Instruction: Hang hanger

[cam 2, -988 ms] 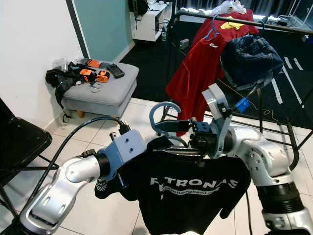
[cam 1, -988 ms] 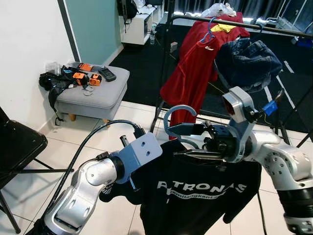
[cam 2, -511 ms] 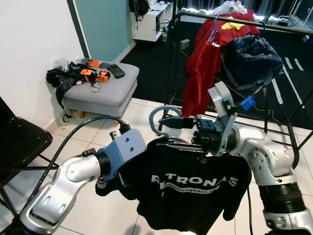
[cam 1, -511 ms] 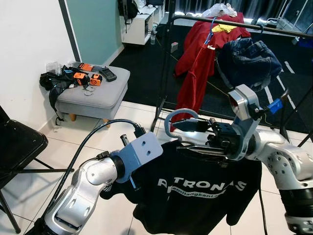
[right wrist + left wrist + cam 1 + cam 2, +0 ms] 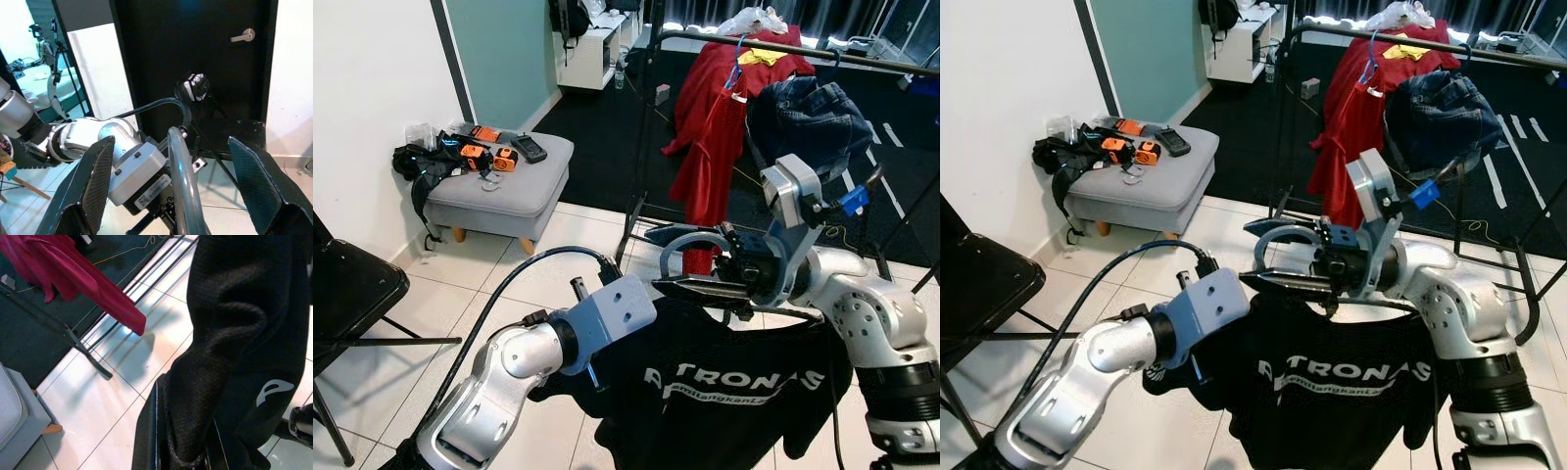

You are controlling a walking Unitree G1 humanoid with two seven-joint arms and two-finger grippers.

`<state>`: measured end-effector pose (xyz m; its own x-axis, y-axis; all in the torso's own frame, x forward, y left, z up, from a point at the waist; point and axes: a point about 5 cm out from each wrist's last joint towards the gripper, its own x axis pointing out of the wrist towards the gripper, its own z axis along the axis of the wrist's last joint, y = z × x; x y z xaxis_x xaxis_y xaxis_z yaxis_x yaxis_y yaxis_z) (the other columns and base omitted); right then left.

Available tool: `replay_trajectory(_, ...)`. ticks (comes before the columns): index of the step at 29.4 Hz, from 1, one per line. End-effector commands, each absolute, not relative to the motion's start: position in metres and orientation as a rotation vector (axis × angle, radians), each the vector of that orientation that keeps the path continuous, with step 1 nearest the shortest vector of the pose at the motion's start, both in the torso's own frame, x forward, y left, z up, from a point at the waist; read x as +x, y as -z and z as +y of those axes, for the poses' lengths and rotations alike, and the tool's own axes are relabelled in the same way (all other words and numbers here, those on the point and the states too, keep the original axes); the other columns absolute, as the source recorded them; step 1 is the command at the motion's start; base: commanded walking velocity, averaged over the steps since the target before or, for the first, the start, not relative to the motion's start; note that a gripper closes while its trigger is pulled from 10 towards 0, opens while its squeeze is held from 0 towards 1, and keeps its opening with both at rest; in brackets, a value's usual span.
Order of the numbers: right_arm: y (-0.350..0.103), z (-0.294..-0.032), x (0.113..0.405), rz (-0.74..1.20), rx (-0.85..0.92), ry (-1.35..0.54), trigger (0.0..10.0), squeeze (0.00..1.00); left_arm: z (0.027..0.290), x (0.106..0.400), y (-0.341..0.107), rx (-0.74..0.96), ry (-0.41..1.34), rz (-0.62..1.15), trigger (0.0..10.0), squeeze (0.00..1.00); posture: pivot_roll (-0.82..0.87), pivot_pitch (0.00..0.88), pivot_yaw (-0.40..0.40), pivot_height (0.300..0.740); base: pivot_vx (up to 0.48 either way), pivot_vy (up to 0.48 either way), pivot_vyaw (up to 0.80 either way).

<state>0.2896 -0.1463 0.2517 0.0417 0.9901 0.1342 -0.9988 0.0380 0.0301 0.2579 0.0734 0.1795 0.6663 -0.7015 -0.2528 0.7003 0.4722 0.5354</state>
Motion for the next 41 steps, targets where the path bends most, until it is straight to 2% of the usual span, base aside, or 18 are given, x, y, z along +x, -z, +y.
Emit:
replay_trajectory(1,-0.254,-0.141,0.291,-0.093,0.107,-1.533,2.9,0.0,0.065,0.255,-0.186,0.658,0.878,-0.043,10.0,0.0,-0.02,0.078,-0.051,0.74,0.0,0.0,0.0)
replay_trajectory(3,-0.254,-0.141,0.292,-0.092,0.107,-1.53,2.9,0.0,0.065,0.255,-0.186,0.66,0.88,-0.043,10.0,0.0,-0.02,0.078,-0.051,0.74,0.0,0.0,0.0)
replay_trajectory(4,-0.254,-0.141,0.292,-0.092,0.108,-1.53,0.0,0.0,0.064,0.254,-0.186,0.659,0.882,-0.044,10.0,0.0,-0.02,0.078,-0.051,0.74,0.0,0.0,0.0)
replay_trajectory(25,-0.261,-0.142,0.295,-0.139,0.112,-1.502,0.0,0.0,0.066,0.255,-0.187,0.646,0.887,-0.057,10.0,0.0,-0.03,0.078,-0.044,0.74,0.0,0.0,0.0)
replay_trajectory(26,-0.264,-0.144,0.296,-0.149,0.11,-1.5,0.0,0.0,0.069,0.254,-0.189,0.603,0.912,-0.053,10.0,0.15,-0.03,0.075,-0.043,0.74,0.0,0.0,0.0)
replay_trajectory(27,-0.264,-0.144,0.296,-0.149,0.11,-1.5,0.0,0.0,0.069,0.254,-0.189,0.603,0.912,-0.053,10.0,0.15,-0.03,0.075,-0.043,0.74,0.0,0.0,0.0)
replay_trajectory(28,-0.266,-0.145,0.296,-0.156,0.107,-1.499,0.0,0.0,0.071,0.252,-0.19,0.566,0.933,-0.05,10.0,1.0,-0.03,0.075,-0.043,0.74,0.0,0.0,0.0)
replay_trajectory(37,-0.279,-0.154,0.294,-0.2,0.086,-1.491,0.0,0.0,0.095,0.254,-0.197,0.572,0.916,-0.063,10.0,1.0,-0.04,0.074,-0.04,0.74,0.0,0.0,0.0)
replay_trajectory(41,-0.29,-0.166,0.293,-0.227,0.061,-1.477,0.0,0.0,0.127,0.256,-0.205,0.556,0.848,-0.062,10.0,1.0,-0.04,0.072,-0.04,0.74,0.0,0.0,0.0)
